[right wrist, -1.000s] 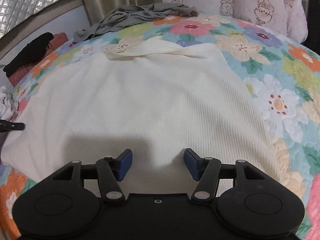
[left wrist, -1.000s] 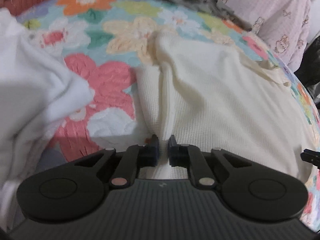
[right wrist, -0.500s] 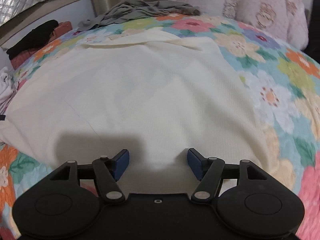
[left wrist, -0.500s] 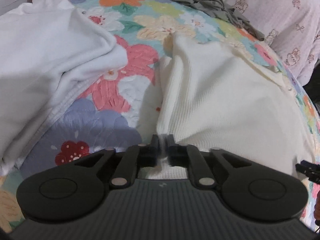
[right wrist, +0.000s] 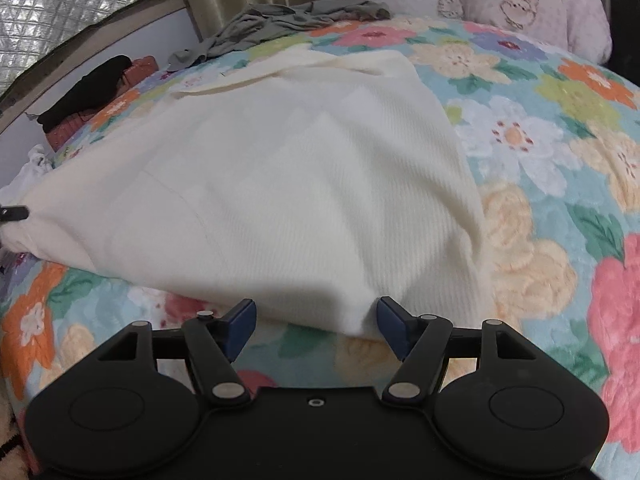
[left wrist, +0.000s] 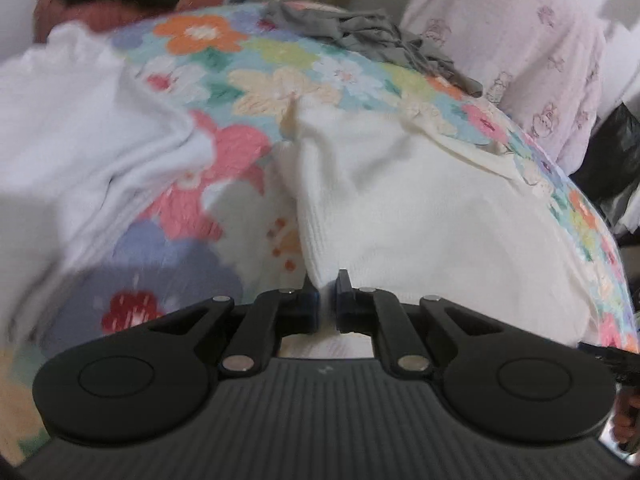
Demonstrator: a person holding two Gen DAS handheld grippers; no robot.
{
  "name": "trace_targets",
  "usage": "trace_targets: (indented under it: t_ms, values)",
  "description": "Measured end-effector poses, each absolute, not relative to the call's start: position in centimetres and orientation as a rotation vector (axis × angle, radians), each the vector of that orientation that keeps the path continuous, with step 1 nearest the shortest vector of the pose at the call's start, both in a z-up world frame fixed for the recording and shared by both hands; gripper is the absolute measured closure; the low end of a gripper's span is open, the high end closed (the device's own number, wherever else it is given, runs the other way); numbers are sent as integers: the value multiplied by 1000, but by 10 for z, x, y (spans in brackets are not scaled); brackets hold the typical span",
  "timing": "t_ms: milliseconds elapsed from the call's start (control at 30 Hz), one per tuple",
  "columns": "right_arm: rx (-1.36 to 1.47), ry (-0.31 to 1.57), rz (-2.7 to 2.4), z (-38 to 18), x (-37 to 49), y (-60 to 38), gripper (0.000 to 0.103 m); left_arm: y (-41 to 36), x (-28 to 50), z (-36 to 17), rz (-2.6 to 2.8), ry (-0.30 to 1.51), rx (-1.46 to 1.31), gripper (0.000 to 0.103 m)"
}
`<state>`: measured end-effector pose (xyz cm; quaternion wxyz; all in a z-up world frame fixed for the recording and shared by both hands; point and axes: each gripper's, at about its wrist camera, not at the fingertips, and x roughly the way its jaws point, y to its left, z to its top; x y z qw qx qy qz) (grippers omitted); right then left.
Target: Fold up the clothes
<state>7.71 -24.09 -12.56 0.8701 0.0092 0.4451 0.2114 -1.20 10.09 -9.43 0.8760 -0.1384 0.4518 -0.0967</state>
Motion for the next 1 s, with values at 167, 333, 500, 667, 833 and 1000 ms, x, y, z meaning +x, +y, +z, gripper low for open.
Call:
trace_targets:
  t_ms: [167, 333, 500, 667, 833, 1000]
  values:
    - [28, 938, 438, -129, 74, -250, 31, 78, -3, -111, -143, 1055, -109, 97]
    - [28, 944, 432, -134, 67, -258, 31, 80, -3, -114, -113, 1060, -91, 95]
    - [133, 968, 454, -135, 65, -270, 31, 87, -12, -111, -118, 1055, -138, 96]
    - [224, 983, 521, -133, 60, -275, 31, 116, -22, -100, -118, 1020, -341, 95]
    - [393, 909, 428, -140, 74, -287, 31, 102, -14, -115, -121, 1084, -310, 67]
    - [568, 840, 295, -160, 87, -286, 29, 92, 0, -135, -122, 1120, -328, 82]
